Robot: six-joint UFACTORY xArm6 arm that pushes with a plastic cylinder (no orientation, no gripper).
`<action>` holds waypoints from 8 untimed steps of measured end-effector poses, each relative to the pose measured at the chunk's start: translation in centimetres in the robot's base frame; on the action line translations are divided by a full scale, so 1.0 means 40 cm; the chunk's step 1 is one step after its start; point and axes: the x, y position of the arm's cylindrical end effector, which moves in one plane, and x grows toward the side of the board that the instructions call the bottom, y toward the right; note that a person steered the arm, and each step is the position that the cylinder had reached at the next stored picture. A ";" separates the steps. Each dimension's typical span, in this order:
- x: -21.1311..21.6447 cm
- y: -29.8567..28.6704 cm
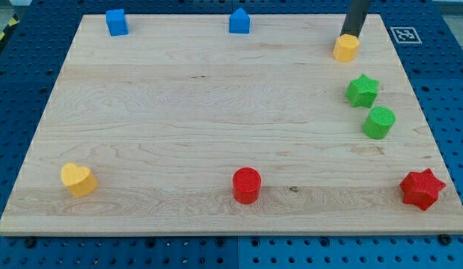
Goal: Point your arm at the yellow heart
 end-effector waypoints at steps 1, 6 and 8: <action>0.016 -0.025; 0.166 -0.478; 0.377 -0.810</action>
